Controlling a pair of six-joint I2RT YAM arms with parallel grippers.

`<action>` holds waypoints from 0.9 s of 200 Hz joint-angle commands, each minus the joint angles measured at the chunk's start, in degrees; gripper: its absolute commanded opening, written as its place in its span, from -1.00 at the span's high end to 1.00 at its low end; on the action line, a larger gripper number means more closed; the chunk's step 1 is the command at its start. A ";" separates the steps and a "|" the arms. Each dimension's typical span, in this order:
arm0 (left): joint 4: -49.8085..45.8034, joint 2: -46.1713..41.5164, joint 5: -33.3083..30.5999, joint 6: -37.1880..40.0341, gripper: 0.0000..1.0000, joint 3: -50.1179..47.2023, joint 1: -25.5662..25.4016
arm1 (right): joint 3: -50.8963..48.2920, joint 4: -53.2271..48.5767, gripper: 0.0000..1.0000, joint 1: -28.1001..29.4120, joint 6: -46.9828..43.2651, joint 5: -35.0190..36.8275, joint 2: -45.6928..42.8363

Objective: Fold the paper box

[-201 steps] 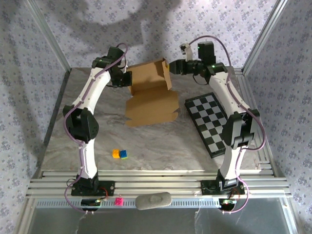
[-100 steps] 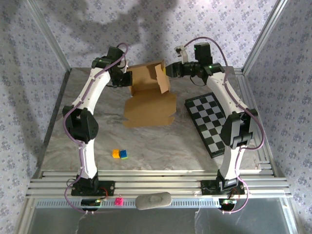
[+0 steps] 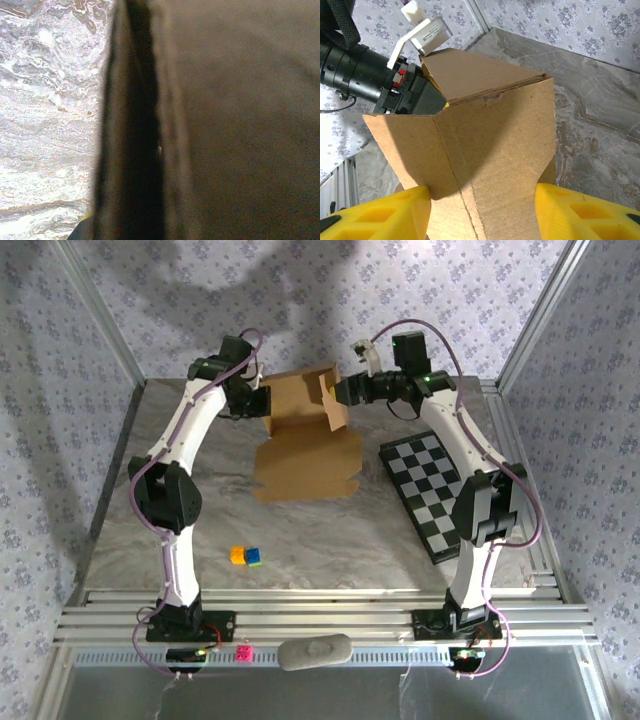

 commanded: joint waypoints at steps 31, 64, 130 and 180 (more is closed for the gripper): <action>0.76 -3.54 2.69 0.70 1.00 0.48 -0.34 | 0.42 -2.88 -0.17 1.49 -2.49 2.35 -1.27; 0.71 -4.19 2.60 0.70 1.00 0.31 -0.34 | 0.78 -4.22 -0.13 2.68 -3.89 7.35 -1.01; 0.90 -4.79 2.60 0.70 1.00 0.22 -0.65 | 3.94 -5.90 0.05 5.07 -4.19 15.07 1.00; 0.90 -4.96 2.41 0.65 1.00 0.66 -0.83 | 5.67 -8.35 0.37 8.09 -4.51 24.68 2.62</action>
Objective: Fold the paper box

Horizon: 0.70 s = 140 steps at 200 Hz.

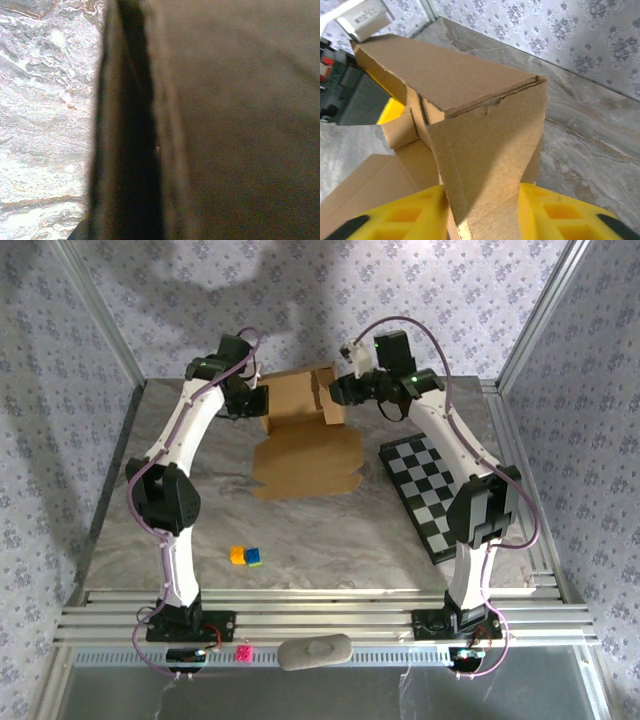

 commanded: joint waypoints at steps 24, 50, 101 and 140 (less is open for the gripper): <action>1.58 -3.90 3.91 0.61 1.00 1.12 -0.86 | 2.72 -4.42 0.56 4.57 -0.68 11.73 2.74; 1.54 -3.60 3.80 0.43 1.00 1.47 -1.07 | 4.03 -5.41 0.74 6.85 0.08 18.76 3.83; 0.93 -3.25 2.91 -0.51 1.00 2.30 -1.33 | 6.17 -8.71 1.00 11.68 2.03 39.25 5.73; 0.00 -2.85 1.92 -1.53 1.00 3.13 -2.02 | 6.98 -10.18 1.00 14.99 2.49 54.79 6.74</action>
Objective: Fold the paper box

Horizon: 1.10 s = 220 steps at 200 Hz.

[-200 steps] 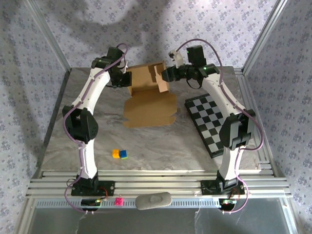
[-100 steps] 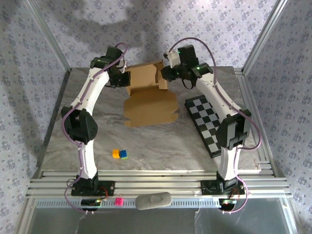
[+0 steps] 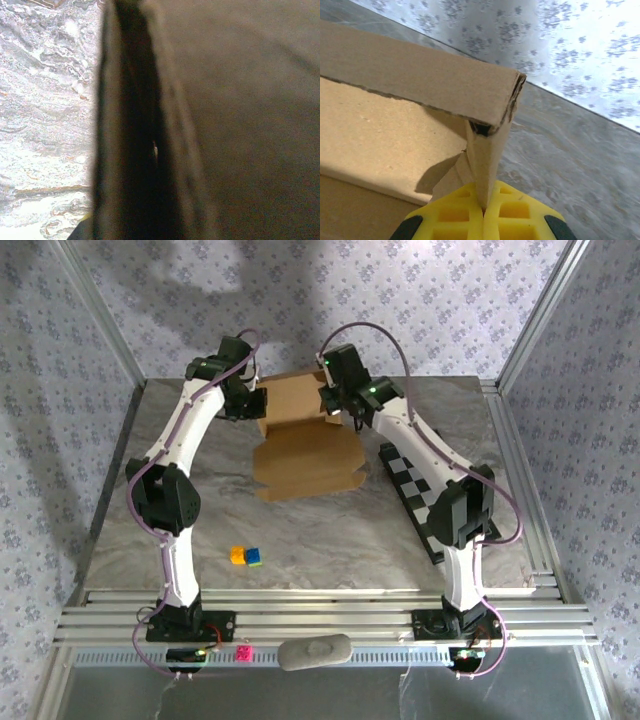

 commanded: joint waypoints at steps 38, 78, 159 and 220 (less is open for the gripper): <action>1.37 -2.34 4.24 -1.15 1.00 4.10 -2.47 | 0.56 -4.18 1.00 1.44 2.36 -0.81 0.90; 1.33 -2.60 4.47 -1.30 1.00 4.10 -2.47 | -0.42 -2.42 0.92 -1.94 4.59 -18.06 -0.02; 1.12 -2.48 4.11 -1.42 1.00 4.71 -2.47 | -1.70 -3.41 0.73 -3.88 6.61 -23.36 0.51; 0.50 -1.82 4.10 -1.51 1.00 6.12 -2.39 | -2.87 -2.76 0.59 -4.42 7.40 -24.25 0.38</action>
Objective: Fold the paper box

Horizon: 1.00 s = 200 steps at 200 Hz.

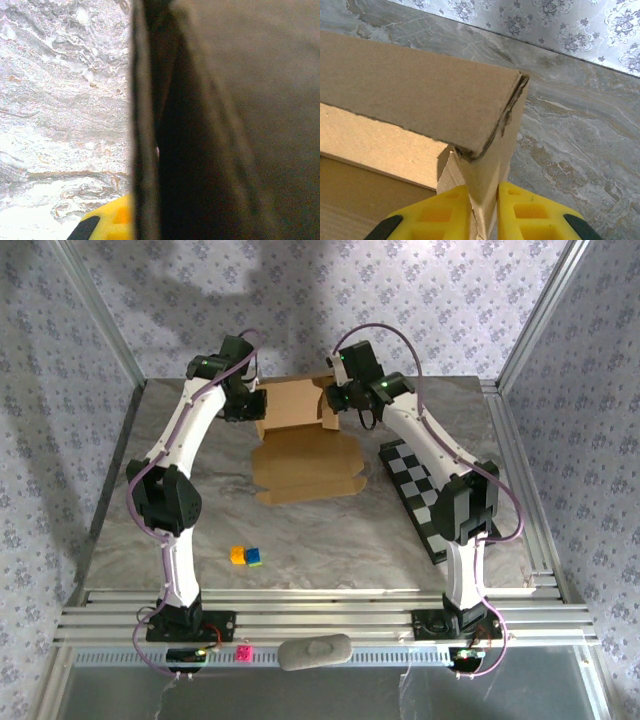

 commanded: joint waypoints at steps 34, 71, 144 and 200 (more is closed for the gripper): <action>3.98 -1.67 6.60 -1.04 1.00 4.15 -1.27 | -2.26 -2.17 0.51 0.28 1.60 -6.14 -0.21; 3.95 -1.64 6.74 -1.22 1.00 4.12 -1.01 | -4.28 -0.71 0.44 -0.18 2.15 -8.46 -1.26; 4.12 -0.89 9.24 -2.44 1.00 4.45 -0.49 | -7.70 1.94 0.32 -1.42 3.05 -10.84 -2.47; 4.21 -0.89 10.52 -3.20 1.00 5.17 -0.39 | -2.29 -1.82 0.71 -0.72 2.94 -2.43 0.95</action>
